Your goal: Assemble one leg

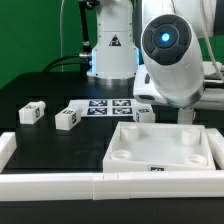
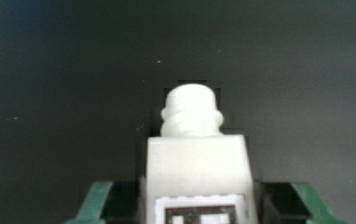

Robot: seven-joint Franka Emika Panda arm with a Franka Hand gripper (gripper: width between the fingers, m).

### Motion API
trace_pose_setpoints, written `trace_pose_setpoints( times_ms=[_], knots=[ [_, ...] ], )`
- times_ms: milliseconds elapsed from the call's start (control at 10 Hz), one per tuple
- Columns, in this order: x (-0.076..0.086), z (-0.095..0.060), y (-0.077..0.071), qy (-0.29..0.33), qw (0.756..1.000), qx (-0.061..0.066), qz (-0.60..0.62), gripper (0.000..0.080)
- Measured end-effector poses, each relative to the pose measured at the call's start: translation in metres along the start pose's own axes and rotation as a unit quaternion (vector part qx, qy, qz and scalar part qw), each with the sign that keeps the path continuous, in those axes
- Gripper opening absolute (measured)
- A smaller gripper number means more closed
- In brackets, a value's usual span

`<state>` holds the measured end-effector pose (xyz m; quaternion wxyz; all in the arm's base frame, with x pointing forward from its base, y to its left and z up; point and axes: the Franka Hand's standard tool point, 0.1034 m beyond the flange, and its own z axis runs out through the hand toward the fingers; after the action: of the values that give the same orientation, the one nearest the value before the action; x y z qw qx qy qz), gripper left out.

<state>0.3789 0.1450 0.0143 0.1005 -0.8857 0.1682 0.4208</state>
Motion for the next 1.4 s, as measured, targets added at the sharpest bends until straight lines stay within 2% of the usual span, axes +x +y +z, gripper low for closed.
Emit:
trace_pose_setpoints(
  times_ms=[100,200,400,700,900,1100,1200,1400],
  knots=[
    [0.000,-0.001,0.001,-0.001,1.000,0.000,-0.001,0.0287],
    [-0.003,-0.009,0.002,-0.005,1.000,0.001,-0.003,0.0288],
    [-0.014,-0.033,0.002,-0.017,1.000,0.006,-0.007,0.0288],
    [-0.022,-0.058,-0.008,-0.020,1.000,0.007,-0.018,0.0288],
    [-0.016,-0.057,-0.010,0.005,1.000,0.011,-0.018,0.0288],
    [-0.006,-0.063,-0.016,0.111,0.993,0.022,-0.025,0.0288],
    [-0.001,-0.058,-0.010,0.155,0.987,0.020,-0.037,0.0289],
    [0.002,-0.073,-0.011,0.249,0.967,0.020,-0.050,0.0289]
  ],
)
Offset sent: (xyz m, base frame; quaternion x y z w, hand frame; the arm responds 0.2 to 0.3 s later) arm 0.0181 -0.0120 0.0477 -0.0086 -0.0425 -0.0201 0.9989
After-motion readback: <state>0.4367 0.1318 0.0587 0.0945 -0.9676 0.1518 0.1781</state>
